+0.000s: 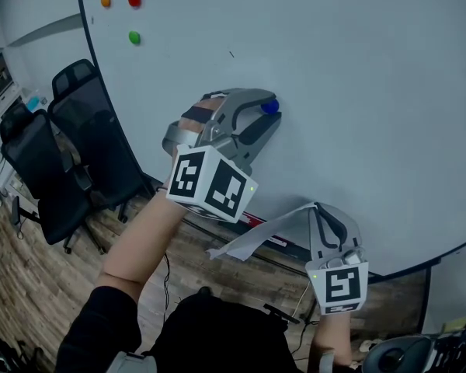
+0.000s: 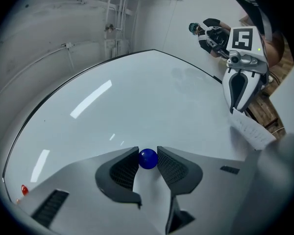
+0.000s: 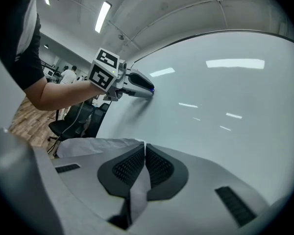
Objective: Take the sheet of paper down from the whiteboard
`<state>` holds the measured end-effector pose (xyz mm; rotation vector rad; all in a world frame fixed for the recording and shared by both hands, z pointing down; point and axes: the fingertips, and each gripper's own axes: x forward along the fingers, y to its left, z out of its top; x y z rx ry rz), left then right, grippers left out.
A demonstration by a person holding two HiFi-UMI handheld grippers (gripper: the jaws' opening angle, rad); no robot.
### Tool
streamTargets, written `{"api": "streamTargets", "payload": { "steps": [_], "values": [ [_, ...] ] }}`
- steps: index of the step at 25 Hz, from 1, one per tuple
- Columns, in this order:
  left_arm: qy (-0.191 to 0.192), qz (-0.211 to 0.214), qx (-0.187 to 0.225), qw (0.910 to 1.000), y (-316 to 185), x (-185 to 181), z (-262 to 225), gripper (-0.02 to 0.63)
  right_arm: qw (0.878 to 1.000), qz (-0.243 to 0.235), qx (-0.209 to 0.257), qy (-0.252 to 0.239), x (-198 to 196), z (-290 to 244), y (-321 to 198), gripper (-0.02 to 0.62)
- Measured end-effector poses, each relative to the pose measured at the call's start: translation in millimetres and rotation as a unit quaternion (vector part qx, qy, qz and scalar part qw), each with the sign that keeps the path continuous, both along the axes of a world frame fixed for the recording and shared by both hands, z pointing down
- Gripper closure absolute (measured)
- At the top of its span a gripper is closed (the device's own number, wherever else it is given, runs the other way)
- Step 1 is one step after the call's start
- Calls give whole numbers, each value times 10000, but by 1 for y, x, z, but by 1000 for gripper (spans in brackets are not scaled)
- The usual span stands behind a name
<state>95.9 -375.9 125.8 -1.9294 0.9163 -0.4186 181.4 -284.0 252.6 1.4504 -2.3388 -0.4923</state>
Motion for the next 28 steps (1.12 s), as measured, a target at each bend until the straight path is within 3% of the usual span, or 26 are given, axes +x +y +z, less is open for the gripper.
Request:
{"api": "streamTargets", "payload": {
  "steps": [11, 17, 22, 28],
  "values": [
    [-34, 101, 208, 9997, 1, 2, 1, 471, 9988, -232, -419, -81, -15, 31, 7, 572],
    [364, 422, 251, 9981, 31, -11, 3, 453, 9980, -231, -545, -201, -15, 39, 5, 572],
    [659, 810, -347, 9939, 63, -14, 38, 504, 9973, -350, -645, -99, -13, 53, 2, 572],
    [853, 817, -1244, 9852, 73, -15, 114, 573, 9931, -451, -1057, -230, -12, 91, 15, 572]
  ]
}}
